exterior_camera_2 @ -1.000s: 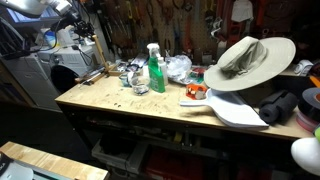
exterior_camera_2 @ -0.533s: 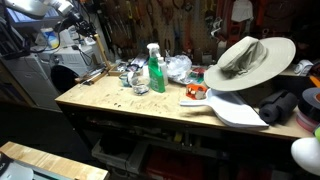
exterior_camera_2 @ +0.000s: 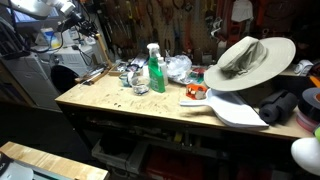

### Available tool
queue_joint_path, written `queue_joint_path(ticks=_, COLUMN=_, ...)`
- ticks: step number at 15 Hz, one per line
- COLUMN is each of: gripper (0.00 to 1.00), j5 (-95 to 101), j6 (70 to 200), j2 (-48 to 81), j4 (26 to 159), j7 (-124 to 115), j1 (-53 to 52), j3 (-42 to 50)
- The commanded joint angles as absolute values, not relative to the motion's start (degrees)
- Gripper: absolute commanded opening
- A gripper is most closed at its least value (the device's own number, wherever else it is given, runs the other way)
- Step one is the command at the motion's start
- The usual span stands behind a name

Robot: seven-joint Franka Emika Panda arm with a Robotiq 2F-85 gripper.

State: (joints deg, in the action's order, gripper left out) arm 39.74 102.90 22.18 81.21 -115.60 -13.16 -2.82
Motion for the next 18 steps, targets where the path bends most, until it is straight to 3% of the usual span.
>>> queue_joint_path(ticks=1, gripper=0.39, j5=41.1, j6=100.9, j2=23.8, j4=78.7, j7=-116.4, j1=-14.7, j3=-1.6)
queue_joint_path(ticks=2, gripper=0.59, j5=41.1, j6=100.8, j2=23.8, j4=78.6, j7=-116.2, j1=-14.7, j3=-1.5)
queue_joint_path(ticks=8, gripper=0.99, j5=41.9, j6=100.3, j2=24.1, j4=77.8, j7=-115.7, j1=-15.0, j3=-1.2)
queue_joint_path(ticks=18, gripper=1.00, j5=42.5, j6=101.0, j2=24.3, j4=78.4, j7=-110.2, j1=-15.2, j3=-1.7)
